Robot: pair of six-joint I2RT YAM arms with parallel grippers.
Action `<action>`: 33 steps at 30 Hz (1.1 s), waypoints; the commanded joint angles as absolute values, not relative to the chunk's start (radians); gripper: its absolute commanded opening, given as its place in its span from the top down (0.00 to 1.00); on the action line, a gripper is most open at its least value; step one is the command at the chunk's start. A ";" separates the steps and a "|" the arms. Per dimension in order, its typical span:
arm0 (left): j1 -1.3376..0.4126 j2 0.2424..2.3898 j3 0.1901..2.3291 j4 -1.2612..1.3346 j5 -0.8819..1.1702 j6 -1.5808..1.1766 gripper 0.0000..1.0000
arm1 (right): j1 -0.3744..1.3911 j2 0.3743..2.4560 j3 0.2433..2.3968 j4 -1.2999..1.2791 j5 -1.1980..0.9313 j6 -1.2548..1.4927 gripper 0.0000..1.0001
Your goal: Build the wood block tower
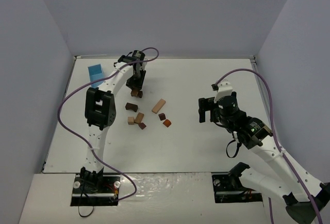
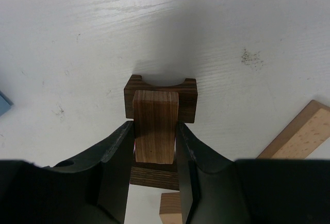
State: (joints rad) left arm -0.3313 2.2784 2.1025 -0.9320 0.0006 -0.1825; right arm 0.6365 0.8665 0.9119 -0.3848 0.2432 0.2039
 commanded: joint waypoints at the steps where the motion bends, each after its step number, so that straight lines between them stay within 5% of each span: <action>1: -0.325 2.244 2.135 -0.905 0.000 -0.167 0.92 | 0.640 0.882 0.919 -0.327 0.253 0.196 0.00; 33: -0.327 2.275 2.135 -0.905 0.008 -0.150 0.91 | 0.640 0.873 0.910 -0.324 0.248 0.196 0.00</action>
